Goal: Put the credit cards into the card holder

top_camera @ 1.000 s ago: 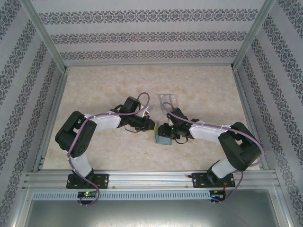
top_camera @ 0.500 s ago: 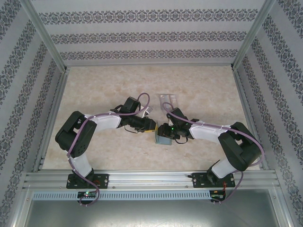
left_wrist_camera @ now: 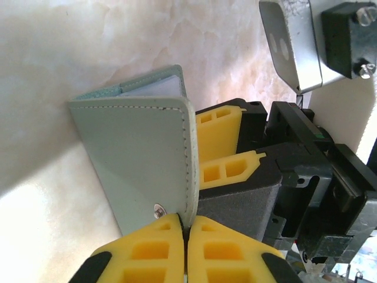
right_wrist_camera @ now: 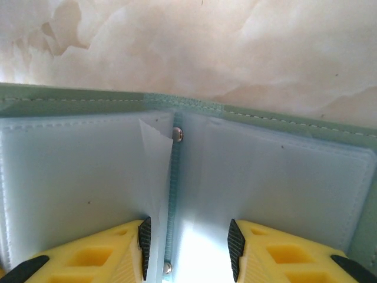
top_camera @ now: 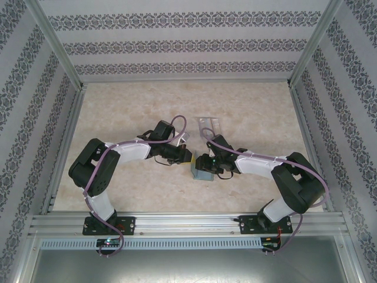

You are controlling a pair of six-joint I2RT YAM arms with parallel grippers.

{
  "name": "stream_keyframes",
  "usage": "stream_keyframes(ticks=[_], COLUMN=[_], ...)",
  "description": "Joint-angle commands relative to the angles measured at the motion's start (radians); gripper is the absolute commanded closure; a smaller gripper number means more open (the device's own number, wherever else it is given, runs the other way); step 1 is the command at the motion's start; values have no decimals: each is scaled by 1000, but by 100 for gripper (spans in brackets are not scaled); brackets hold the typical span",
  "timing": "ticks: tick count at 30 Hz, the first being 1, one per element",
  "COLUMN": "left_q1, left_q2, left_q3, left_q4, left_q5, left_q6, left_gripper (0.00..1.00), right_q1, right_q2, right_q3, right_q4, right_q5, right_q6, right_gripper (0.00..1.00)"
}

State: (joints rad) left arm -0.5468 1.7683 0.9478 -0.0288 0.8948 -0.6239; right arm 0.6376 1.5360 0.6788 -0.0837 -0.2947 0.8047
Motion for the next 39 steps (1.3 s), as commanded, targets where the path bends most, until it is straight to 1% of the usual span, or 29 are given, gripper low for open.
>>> stream_keyframes(ticks=[1,8,12,14,17,18,22,25,30,34,39], left_q1=[5,5,5,5,4,4,4,4,4,4,3], left_q2=[-1,-1,0,16,54,68,105,90,55,36,39], left_q3=[17,29,27,26,23,23,45,56,53,32,29], left_q4=[-40,-48,-41,-8,69,84,116,96,73,107,101], left_q5=[-25,-35,-60,-55,-26,-24,11,10,22,20,19], left_q6=[24,26,8,-15,-53,-62,-83,-72,-48,-66,-61], left_gripper=[99,100,100,100,100,100,100,100,100,100,100], right_q1=[13,10,-3,-16,-40,-56,-121,-112,-83,-82,-83], right_q2=[24,7,-118,-187,-227,-229,-194,-160,-92,-50,-42], right_q3=[7,0,-80,-114,-133,-143,-166,-160,-136,-120,-131], right_q4=[-36,-32,17,17,-5,0,50,72,89,101,123], right_q5=[16,26,122,181,236,231,156,126,125,121,125], right_q6=[-12,-19,-4,-12,-37,-42,-40,-31,-24,-23,-13], right_gripper=[58,58,58,60,69,71,75,76,76,79,84])
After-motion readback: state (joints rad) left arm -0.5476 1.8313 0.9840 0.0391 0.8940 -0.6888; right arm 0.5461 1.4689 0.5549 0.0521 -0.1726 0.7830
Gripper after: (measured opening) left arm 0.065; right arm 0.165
